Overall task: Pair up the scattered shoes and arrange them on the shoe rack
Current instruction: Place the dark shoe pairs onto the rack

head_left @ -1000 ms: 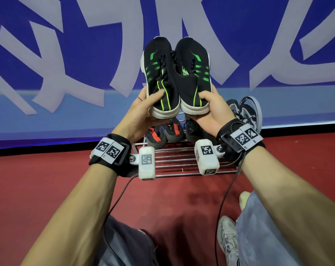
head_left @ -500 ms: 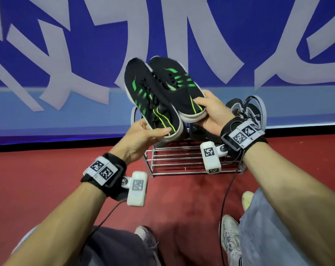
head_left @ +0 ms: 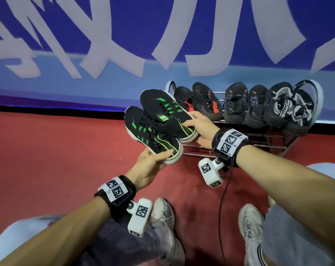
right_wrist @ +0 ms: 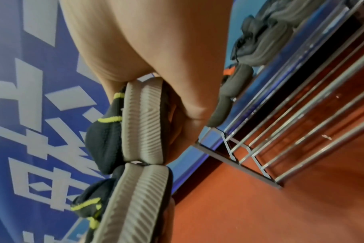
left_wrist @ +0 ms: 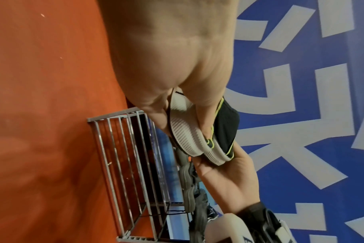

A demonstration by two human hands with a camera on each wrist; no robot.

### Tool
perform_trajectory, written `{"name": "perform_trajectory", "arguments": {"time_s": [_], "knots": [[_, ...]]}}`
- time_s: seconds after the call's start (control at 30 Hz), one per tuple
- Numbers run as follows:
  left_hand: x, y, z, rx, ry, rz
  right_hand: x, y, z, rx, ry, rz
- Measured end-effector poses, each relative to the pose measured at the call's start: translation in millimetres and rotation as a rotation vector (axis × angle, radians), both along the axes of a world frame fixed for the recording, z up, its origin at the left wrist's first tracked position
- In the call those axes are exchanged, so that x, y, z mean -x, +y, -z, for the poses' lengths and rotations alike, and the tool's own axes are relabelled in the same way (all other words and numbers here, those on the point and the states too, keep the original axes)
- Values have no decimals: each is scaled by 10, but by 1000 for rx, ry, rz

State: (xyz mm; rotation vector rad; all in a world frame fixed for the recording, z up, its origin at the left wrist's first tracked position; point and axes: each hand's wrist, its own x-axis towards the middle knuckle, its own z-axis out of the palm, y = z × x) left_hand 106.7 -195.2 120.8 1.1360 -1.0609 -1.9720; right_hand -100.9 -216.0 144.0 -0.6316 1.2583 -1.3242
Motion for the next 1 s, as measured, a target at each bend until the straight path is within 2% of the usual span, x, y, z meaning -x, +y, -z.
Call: {"name": "perform_trajectory", "arguments": {"time_s": [0.3, 0.47, 0.63, 0.73, 0.9, 1.0], "knots": [[-532, 55, 493, -82, -40, 12, -487, -39, 667, -129, -40, -63], [-591, -3, 711, -193, -62, 61, -530, 55, 1034, -272, -67, -95], [-213, -207, 855, -257, -163, 266, -142, 254, 1461, -394, -79, 40], [157, -296, 955, -288, -214, 380, 219, 423, 1558, -440, -39, 105], [777, -466, 1067, -300, -298, 490, 711, 506, 1556, -371, -51, 162], [1093, -647, 1053, -261, -351, 483, 925, 371, 1617, -332, -68, 271]]}}
